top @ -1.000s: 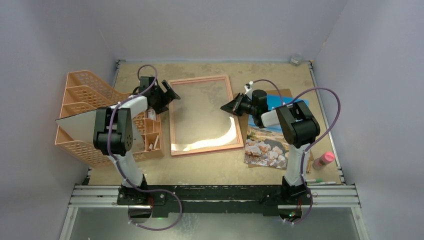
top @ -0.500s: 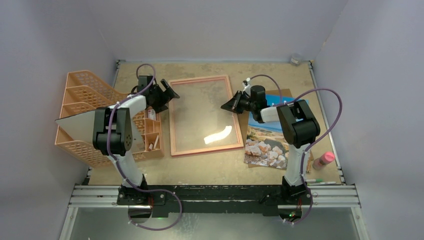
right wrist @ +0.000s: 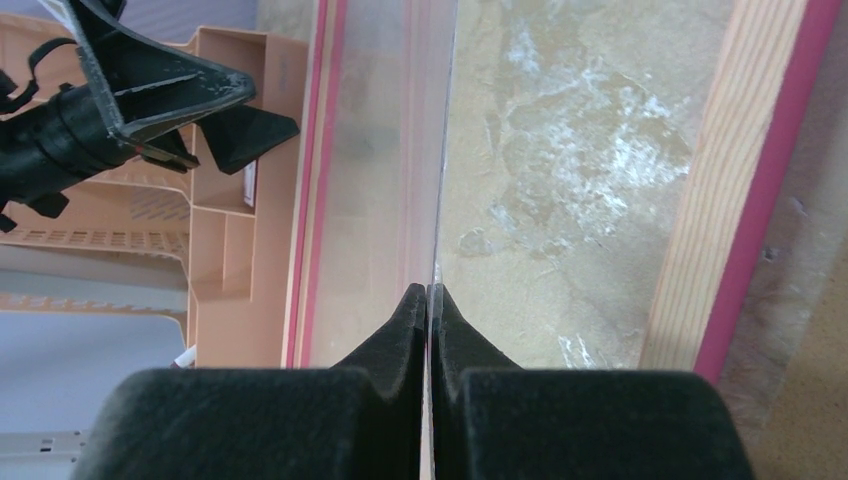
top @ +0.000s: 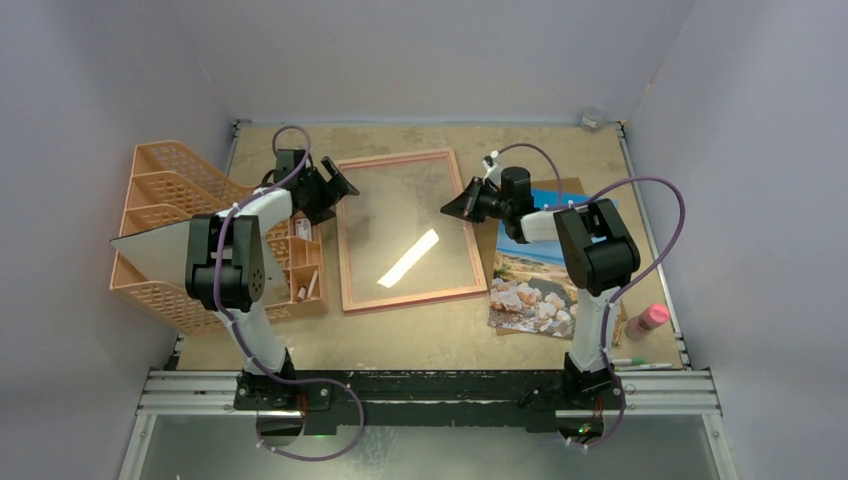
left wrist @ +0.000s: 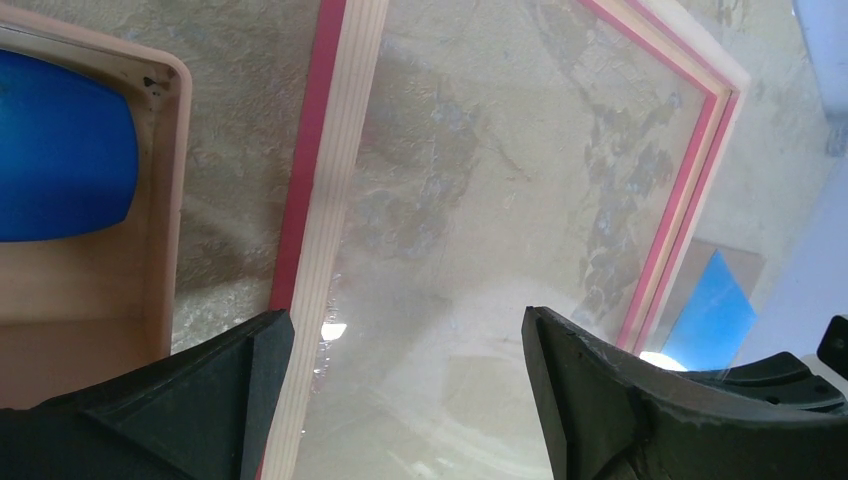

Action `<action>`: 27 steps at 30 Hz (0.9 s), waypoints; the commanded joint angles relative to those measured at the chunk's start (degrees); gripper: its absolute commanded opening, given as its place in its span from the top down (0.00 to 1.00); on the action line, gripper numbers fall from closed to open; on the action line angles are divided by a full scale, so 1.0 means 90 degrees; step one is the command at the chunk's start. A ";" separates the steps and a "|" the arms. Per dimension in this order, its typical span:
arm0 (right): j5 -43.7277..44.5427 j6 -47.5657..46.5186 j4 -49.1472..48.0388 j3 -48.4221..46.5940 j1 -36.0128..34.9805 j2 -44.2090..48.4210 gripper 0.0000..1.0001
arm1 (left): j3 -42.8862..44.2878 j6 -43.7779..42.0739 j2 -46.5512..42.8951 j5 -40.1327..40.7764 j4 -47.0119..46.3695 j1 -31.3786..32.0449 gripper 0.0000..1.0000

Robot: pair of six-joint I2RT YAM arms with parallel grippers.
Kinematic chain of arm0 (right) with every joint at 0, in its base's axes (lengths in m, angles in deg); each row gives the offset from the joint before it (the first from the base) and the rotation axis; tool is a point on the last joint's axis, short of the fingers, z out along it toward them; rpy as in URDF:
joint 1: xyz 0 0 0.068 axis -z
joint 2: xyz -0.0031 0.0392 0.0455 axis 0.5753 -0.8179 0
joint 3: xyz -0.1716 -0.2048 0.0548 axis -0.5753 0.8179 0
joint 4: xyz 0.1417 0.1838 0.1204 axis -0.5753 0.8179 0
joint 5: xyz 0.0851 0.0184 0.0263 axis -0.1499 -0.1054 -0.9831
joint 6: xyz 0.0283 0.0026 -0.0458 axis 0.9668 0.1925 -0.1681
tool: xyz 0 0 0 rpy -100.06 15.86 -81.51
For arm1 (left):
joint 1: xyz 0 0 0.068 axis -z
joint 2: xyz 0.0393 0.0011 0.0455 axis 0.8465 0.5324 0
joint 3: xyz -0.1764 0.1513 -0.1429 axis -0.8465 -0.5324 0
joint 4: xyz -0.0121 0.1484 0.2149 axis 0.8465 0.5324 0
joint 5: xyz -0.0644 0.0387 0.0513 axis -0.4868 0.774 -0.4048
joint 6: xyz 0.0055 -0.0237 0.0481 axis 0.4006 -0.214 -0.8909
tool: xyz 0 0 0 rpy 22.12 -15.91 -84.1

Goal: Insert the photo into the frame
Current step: Place the photo frame item in the photo frame.

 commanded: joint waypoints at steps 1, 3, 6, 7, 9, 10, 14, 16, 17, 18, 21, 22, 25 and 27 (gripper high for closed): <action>-0.0247 0.0046 -0.0822 0.0088 -0.0010 0.0109 1.00 | 0.0253 -0.0150 0.0021 -0.0040 -0.0024 -0.0047 0.12; -0.0301 0.0094 -0.1036 0.0157 -0.0010 0.0129 1.00 | 0.0267 -0.0155 0.0041 -0.0040 -0.0023 -0.0048 0.12; -0.0274 0.0163 -0.1139 0.0151 -0.0007 0.0119 1.00 | 0.0286 -0.0169 0.0085 -0.0046 -0.0014 -0.0042 0.12; -0.0239 0.0188 -0.1164 0.0150 -0.0009 0.0092 1.00 | 0.0287 -0.0179 0.0101 -0.0046 -0.0013 -0.0051 0.12; -0.0190 0.0222 -0.1179 0.0127 -0.0007 0.0051 1.00 | 0.0292 -0.0194 0.0144 -0.0050 -0.0022 -0.0043 0.12; -0.0155 0.0227 -0.1167 0.0114 -0.0009 0.0028 1.00 | 0.0296 -0.0203 0.0159 -0.0050 -0.0017 -0.0047 0.12; -0.0014 0.0273 -0.1163 0.0057 -0.0010 -0.0056 1.00 | 0.0297 -0.0237 0.0210 -0.0050 0.0025 -0.0046 0.12; 0.0025 0.0309 -0.1187 0.0029 -0.0009 -0.0098 1.00 | 0.0288 -0.0238 0.0225 -0.0050 0.0035 -0.0043 0.12; 0.0029 0.0320 -0.1199 0.0023 -0.0011 -0.0108 1.00 | 0.0280 -0.0246 0.0232 -0.0050 0.0039 -0.0043 0.12; 0.0054 0.0340 -0.1214 0.0014 -0.0008 -0.0120 1.00 | 0.0273 -0.0248 0.0241 -0.0050 0.0045 -0.0043 0.12; 0.0031 0.0365 -0.1184 -0.0017 -0.0019 -0.0166 1.00 | 0.0252 -0.0270 0.0239 -0.0001 0.0094 -0.0045 0.14; 0.0014 0.0382 -0.1159 -0.0017 -0.0024 -0.0172 1.00 | 0.0248 -0.0281 0.0246 0.0037 0.0135 -0.0046 0.16; 0.0045 0.0375 -0.0942 0.0005 -0.0017 -0.0137 0.83 | 0.0232 -0.0356 0.0262 0.0150 0.0208 -0.0048 0.23; 0.0106 0.0340 -0.0801 0.0045 -0.0016 -0.0040 0.71 | 0.0211 -0.0390 0.0249 0.0174 0.0212 -0.0046 0.28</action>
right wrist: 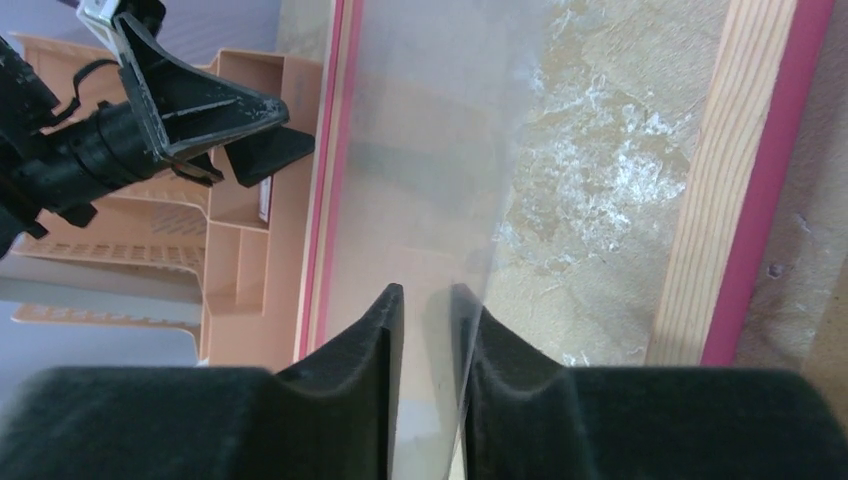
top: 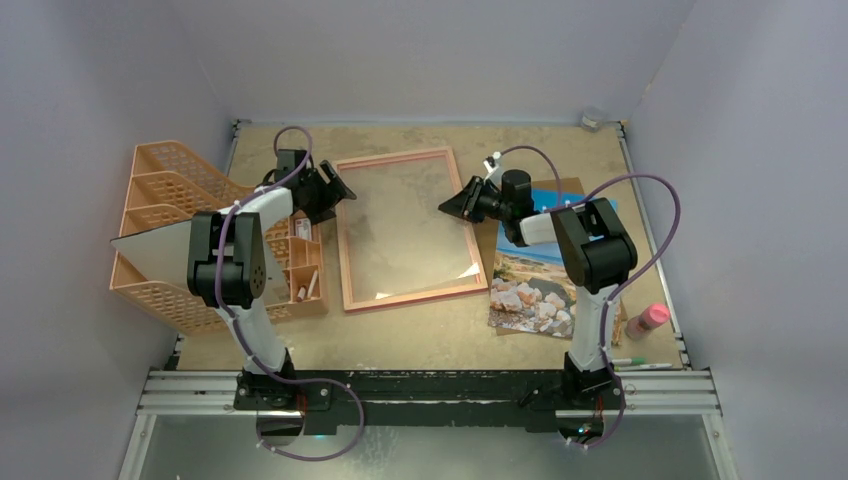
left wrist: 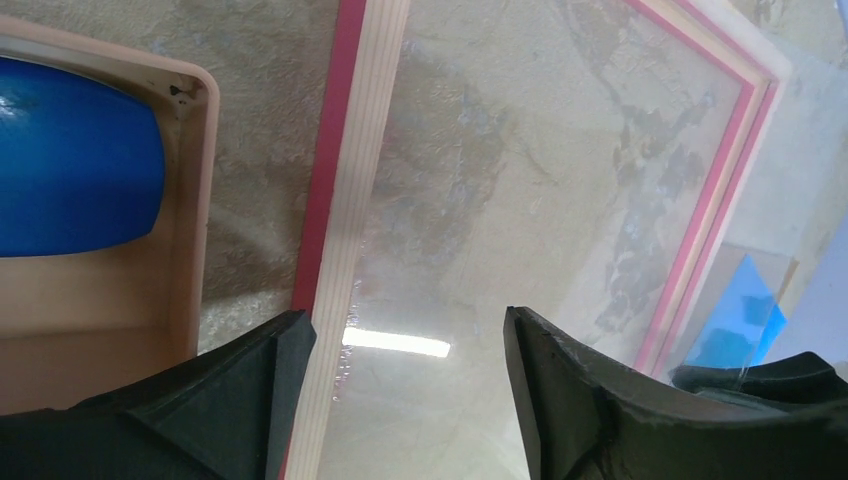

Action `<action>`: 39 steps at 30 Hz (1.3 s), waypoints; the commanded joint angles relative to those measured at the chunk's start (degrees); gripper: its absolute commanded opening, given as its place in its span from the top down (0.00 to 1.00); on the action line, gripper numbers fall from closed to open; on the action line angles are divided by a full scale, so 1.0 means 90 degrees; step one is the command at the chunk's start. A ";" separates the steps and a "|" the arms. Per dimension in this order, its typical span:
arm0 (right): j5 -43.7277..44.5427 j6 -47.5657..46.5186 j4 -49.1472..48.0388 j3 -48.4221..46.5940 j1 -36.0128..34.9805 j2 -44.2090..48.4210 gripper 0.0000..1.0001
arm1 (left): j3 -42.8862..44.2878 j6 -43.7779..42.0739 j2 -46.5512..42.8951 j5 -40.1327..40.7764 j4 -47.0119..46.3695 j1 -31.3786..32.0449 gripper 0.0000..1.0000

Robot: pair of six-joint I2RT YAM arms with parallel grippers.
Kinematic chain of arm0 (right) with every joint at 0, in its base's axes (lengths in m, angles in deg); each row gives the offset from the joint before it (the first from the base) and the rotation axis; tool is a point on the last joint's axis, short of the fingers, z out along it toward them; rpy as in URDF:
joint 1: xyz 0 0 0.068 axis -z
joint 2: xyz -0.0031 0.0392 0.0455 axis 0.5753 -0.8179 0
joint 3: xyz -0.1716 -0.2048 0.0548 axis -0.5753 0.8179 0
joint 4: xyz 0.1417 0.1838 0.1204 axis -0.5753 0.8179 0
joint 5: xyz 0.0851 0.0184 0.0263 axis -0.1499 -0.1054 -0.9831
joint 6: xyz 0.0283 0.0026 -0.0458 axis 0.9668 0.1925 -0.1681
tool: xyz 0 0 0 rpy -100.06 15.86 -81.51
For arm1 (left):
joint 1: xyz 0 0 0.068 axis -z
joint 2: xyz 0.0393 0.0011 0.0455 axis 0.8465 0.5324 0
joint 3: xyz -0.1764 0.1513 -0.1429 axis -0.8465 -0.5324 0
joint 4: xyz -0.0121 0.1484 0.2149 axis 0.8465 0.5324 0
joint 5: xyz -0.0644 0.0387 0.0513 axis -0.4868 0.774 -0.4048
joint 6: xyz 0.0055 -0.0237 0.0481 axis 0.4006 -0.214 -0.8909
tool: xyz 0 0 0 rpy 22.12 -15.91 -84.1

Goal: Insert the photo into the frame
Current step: Place the photo frame item in the photo frame.

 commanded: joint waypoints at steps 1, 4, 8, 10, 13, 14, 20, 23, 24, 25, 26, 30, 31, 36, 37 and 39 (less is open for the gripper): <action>0.0132 -0.0082 0.0107 -0.0100 -0.0016 0.0170 0.65 | 0.0093 -0.0227 0.0095 0.0113 0.0085 -0.0035 0.29; 0.0262 -0.0194 0.0468 -0.0137 -0.0017 0.0357 0.51 | 0.0093 -0.0239 0.0086 0.0129 0.0067 -0.0038 0.29; 0.0429 -0.0446 0.1210 -0.0364 -0.0021 0.0566 0.34 | 0.0107 -0.0244 0.0089 0.0168 0.0066 -0.0039 0.29; 0.0547 -0.0617 0.1781 -0.0561 -0.0032 0.0606 0.27 | 0.0102 -0.0249 0.0089 0.0196 0.0079 -0.0035 0.28; 0.0768 -0.0848 0.2522 -0.0777 -0.0040 0.0705 0.19 | 0.0089 -0.0249 0.0089 0.0212 0.0085 -0.0041 0.25; 0.0839 -0.0932 0.2742 -0.0831 -0.0052 0.0738 0.17 | 0.0083 -0.0240 0.0086 0.0212 0.0080 -0.0040 0.25; 0.1061 -0.1202 0.3536 -0.1142 -0.0147 0.0703 0.11 | 0.0104 -0.0239 0.0072 0.0231 0.0076 -0.0034 0.22; 0.1078 -0.1257 0.3622 -0.1241 -0.0226 0.0635 0.14 | 0.0117 -0.0248 0.0067 0.0241 0.0085 -0.0041 0.21; 0.1022 -0.1253 0.3559 -0.1246 -0.0254 0.0605 0.16 | 0.0125 -0.0249 0.0075 0.0241 0.0090 -0.0035 0.21; 0.0968 -0.1243 0.3530 -0.1267 -0.0274 0.0559 0.18 | 0.0140 -0.0258 0.0076 0.0236 0.0090 -0.0040 0.21; 0.0910 -0.1247 0.3511 -0.1314 -0.0292 0.0502 0.21 | 0.0145 -0.0259 0.0076 0.0232 0.0090 -0.0041 0.21; 0.0985 -0.1318 0.3640 -0.1534 -0.0400 0.0413 0.25 | 0.0193 -0.0278 0.0091 0.0203 0.0122 -0.0033 0.20; 0.1080 -0.1351 0.3740 -0.1592 -0.0426 0.0414 0.25 | 0.0208 -0.0287 0.0092 0.0207 0.0131 -0.0037 0.20; 0.1818 -0.1654 0.4590 -0.1989 -0.0480 0.0441 0.18 | 0.0269 -0.0315 0.0107 0.0211 0.0183 -0.0041 0.20; 0.2020 -0.1725 0.4828 -0.2091 -0.0497 0.0437 0.16 | 0.0289 -0.0317 0.0116 0.0217 0.0207 -0.0037 0.20; 0.2476 -0.1870 0.5318 -0.2321 -0.0531 0.0411 0.12 | 0.0328 -0.0332 0.0130 0.0247 0.0270 -0.0038 0.20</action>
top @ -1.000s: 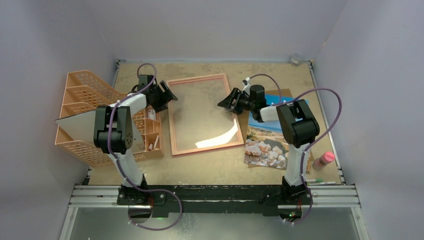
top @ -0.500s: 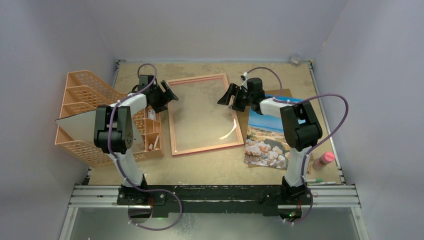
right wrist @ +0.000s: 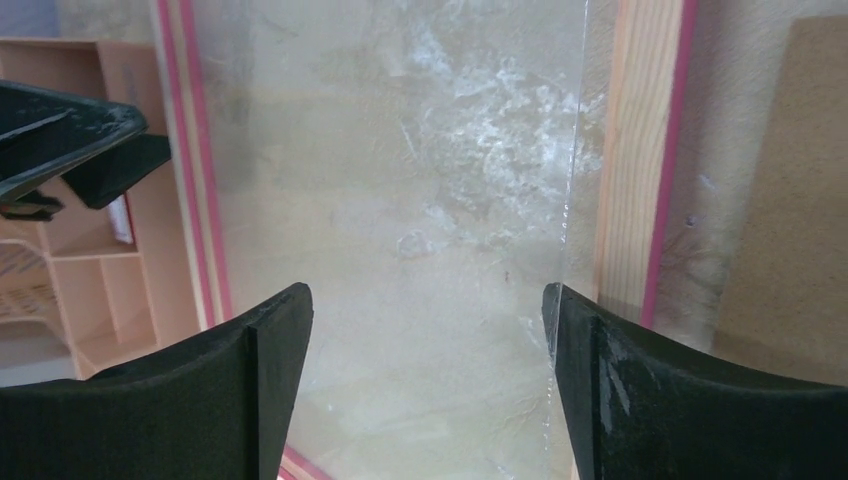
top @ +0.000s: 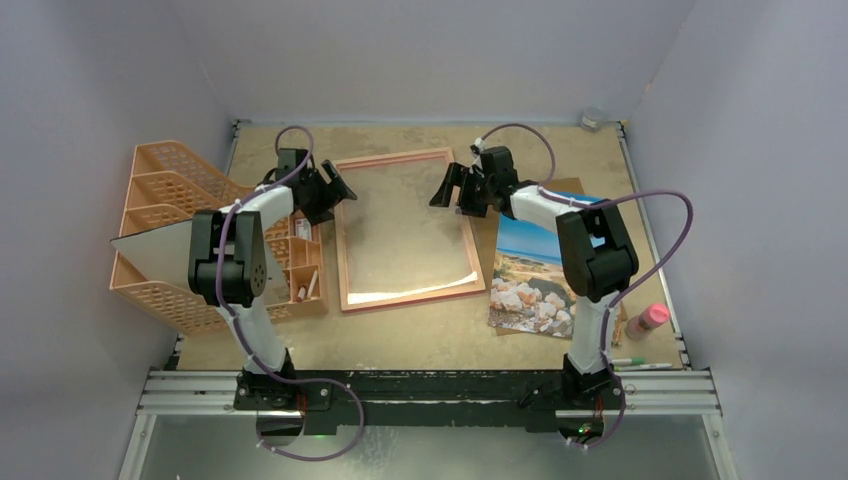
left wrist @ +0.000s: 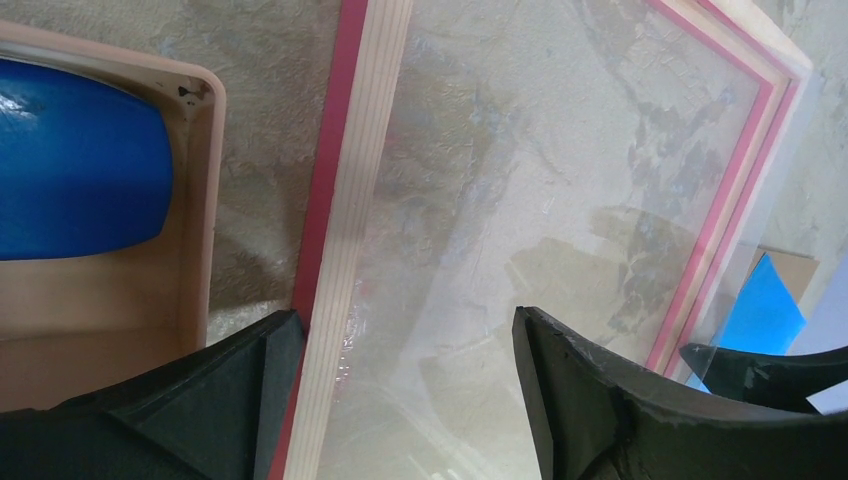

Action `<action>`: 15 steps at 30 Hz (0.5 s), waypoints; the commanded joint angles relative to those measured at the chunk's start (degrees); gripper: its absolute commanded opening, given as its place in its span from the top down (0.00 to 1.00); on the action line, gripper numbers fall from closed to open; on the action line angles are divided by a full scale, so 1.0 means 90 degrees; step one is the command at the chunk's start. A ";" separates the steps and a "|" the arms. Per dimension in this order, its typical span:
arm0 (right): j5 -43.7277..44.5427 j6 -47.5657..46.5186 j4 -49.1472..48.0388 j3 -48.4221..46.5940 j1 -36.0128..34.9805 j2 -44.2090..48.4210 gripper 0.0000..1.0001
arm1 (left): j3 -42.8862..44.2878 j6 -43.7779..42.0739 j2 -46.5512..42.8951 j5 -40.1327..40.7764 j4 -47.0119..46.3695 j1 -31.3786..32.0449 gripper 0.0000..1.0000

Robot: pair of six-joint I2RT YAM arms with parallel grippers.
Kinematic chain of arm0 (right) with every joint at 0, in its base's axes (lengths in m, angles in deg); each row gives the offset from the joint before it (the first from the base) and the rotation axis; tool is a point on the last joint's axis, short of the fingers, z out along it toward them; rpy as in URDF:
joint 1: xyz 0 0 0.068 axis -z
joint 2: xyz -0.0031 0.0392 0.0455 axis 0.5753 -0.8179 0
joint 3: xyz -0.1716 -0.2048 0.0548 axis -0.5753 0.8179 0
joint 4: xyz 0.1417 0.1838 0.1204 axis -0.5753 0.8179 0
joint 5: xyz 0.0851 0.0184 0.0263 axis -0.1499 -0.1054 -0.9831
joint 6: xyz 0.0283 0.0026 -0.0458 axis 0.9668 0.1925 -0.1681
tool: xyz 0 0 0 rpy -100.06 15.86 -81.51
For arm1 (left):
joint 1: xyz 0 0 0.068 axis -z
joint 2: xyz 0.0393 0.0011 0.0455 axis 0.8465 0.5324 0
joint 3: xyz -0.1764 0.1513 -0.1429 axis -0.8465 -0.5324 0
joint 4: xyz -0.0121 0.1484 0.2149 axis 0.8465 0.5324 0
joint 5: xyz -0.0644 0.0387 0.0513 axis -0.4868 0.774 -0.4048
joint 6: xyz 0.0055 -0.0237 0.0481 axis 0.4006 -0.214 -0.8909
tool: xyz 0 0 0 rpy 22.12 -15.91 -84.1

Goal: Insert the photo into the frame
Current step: Place the photo frame item in the photo frame.

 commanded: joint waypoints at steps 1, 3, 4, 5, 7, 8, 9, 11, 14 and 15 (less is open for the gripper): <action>0.1002 -0.0477 0.1136 -0.0648 -0.0114 0.0015 0.10 | 0.0257 -0.0176 0.0080 0.0151 0.0123 -0.0037 0.20; 0.1218 -0.0591 0.1448 -0.0814 -0.0140 -0.0003 0.07 | 0.0290 -0.0184 0.0086 0.0176 0.0155 -0.0035 0.19; 0.1305 -0.0648 0.1592 -0.0913 -0.0161 -0.0047 0.05 | 0.0300 -0.0186 0.0091 0.0182 0.0169 -0.0042 0.19; 0.1400 -0.0691 0.1745 -0.1004 -0.0179 -0.0076 0.04 | 0.0316 -0.0186 0.0098 0.0192 0.0173 -0.0044 0.19; 0.1569 -0.0757 0.1955 -0.1121 -0.0205 -0.0105 0.04 | 0.0339 -0.0186 0.0111 0.0193 0.0193 -0.0042 0.19; 0.1661 -0.0774 0.2025 -0.1156 -0.0215 -0.0093 0.04 | 0.0350 -0.0186 0.0118 0.0193 0.0194 -0.0038 0.19; 0.1755 -0.0780 0.2059 -0.1168 -0.0218 -0.0065 0.04 | 0.0366 -0.0186 0.0117 0.0193 0.0205 -0.0041 0.19; 0.1981 -0.0790 0.2114 -0.1170 -0.0217 0.0002 0.04 | 0.0380 -0.0186 0.0116 0.0193 0.0223 -0.0040 0.19; 0.2135 -0.0855 0.2200 -0.1155 -0.0217 0.0078 0.04 | 0.0400 -0.0214 0.0125 0.0171 0.0281 -0.0044 0.19; 0.2046 -0.0856 0.2264 -0.1139 -0.0221 0.0067 0.04 | 0.0401 -0.0222 0.0133 0.0139 0.0292 -0.0040 0.19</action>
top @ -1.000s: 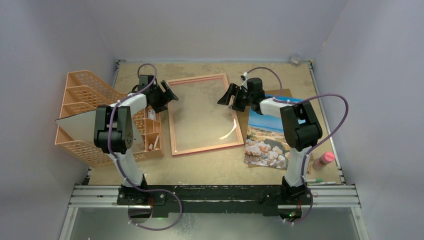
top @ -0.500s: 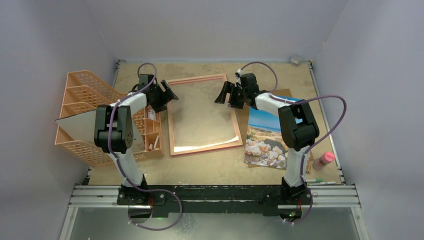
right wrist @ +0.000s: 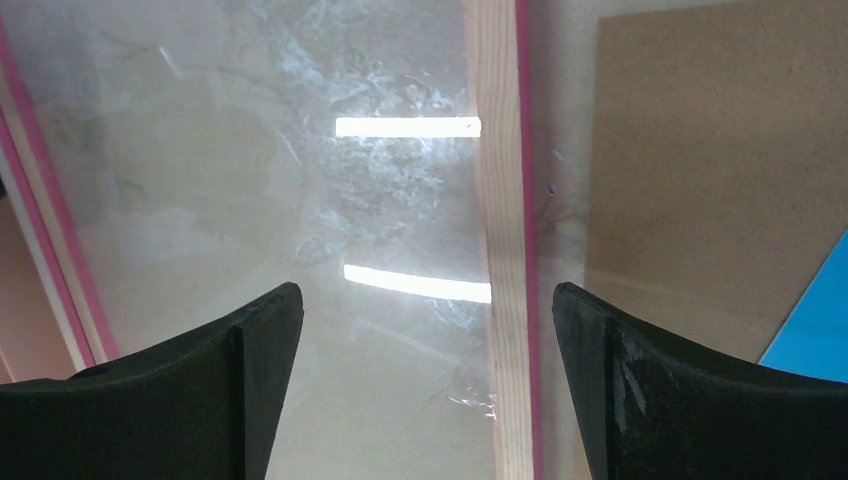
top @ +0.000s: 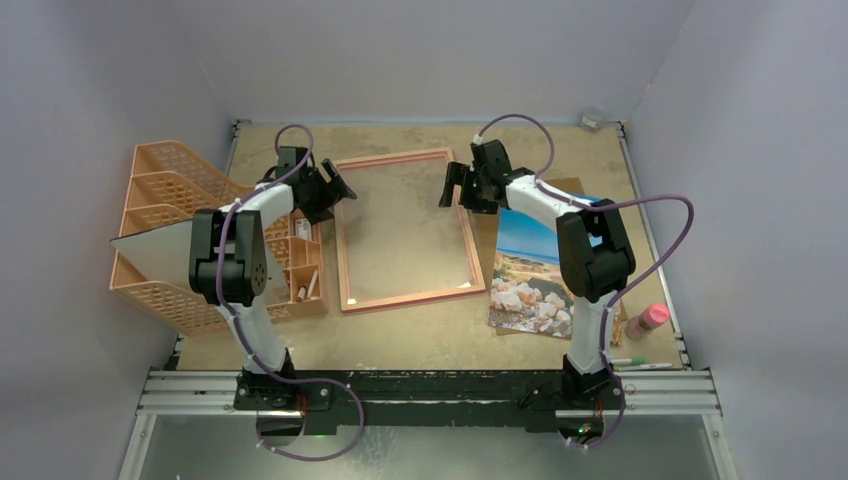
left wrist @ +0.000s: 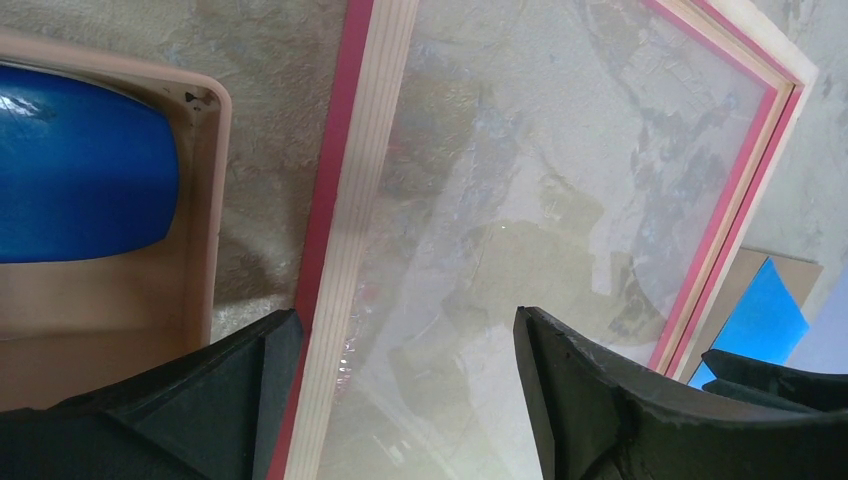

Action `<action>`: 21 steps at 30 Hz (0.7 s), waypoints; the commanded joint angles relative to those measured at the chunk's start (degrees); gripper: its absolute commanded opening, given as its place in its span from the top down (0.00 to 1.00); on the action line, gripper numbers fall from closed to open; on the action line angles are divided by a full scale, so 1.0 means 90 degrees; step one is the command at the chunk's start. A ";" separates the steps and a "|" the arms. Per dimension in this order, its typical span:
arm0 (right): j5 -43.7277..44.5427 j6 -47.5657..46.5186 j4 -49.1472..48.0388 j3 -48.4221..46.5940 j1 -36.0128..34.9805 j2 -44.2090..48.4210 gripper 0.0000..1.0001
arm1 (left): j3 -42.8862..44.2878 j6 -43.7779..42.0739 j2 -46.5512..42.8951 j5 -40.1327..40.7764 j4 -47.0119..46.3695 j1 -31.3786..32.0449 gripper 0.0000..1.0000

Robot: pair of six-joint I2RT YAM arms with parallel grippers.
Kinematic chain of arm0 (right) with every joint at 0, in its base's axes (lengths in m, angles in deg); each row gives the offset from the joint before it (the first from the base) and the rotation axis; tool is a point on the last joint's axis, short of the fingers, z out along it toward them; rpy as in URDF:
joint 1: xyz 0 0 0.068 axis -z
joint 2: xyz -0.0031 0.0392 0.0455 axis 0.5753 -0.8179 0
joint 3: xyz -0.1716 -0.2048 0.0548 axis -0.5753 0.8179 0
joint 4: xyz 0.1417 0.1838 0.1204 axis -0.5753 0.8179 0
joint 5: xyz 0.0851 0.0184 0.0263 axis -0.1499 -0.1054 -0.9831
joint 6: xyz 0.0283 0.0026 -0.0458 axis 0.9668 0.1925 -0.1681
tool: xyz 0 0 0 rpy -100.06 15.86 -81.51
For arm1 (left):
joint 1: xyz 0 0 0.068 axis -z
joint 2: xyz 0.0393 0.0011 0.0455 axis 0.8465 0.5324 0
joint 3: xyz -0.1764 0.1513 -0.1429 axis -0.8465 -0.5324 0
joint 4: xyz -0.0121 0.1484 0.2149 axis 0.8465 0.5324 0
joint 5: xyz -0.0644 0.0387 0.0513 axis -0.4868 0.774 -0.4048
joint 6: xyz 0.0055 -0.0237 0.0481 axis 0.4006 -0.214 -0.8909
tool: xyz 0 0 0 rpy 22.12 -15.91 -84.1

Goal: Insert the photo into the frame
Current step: Place the photo frame item in the photo frame.

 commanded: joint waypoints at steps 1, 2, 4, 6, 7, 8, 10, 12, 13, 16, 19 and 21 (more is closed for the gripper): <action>0.0313 -0.0140 0.0469 -0.0170 -0.0025 0.0115 0.04 | 0.0238 -0.0227 0.0090 0.0045 0.0114 -0.0042 0.19; 0.0311 -0.0135 0.0473 -0.0128 -0.0026 0.0115 0.04 | 0.0238 -0.0230 0.0103 -0.0012 0.0113 -0.0043 0.19; 0.0232 -0.0124 0.0434 -0.0023 -0.0025 0.0117 0.04 | 0.0238 -0.0230 0.0139 -0.0130 0.0114 -0.0042 0.19; 0.0073 -0.0118 0.0359 0.0099 -0.0033 0.0116 0.04 | 0.0238 -0.0230 0.0164 -0.0228 0.0087 -0.0038 0.18; -0.0007 -0.0106 0.0326 0.0159 -0.0028 0.0113 0.04 | 0.0238 -0.0238 0.0181 -0.0290 0.0064 -0.0036 0.18; -0.0089 -0.0077 0.0289 0.0201 -0.0030 0.0103 0.04 | 0.0246 -0.0245 0.0197 -0.0362 0.0031 -0.0031 0.18; -0.0282 -0.0072 0.0220 0.0257 -0.0025 0.0069 0.04 | 0.0271 -0.0250 0.0230 -0.0514 -0.0041 -0.0030 0.18; -0.0527 -0.0034 0.0154 0.0304 -0.0025 0.0027 0.05 | 0.0291 -0.0239 0.0274 -0.0699 -0.0169 -0.0017 0.18; -0.0628 -0.0028 0.0127 0.0304 -0.0026 0.0008 0.05 | 0.0313 -0.0240 0.0302 -0.0787 -0.0215 -0.0016 0.18; -0.0938 -0.0001 0.0038 0.0300 -0.0025 -0.0068 0.06 | 0.0426 -0.0239 0.0417 -0.0996 -0.0350 0.0010 0.18; -0.1152 0.0000 -0.0111 0.0259 -0.0030 -0.0095 0.06 | 0.0485 -0.0190 0.0466 -0.0937 -0.0510 0.0019 0.18; -0.1279 0.0065 -0.0181 0.0247 -0.0027 -0.0110 0.06 | 0.0628 -0.0199 0.0510 -0.0638 -0.0498 0.0015 0.18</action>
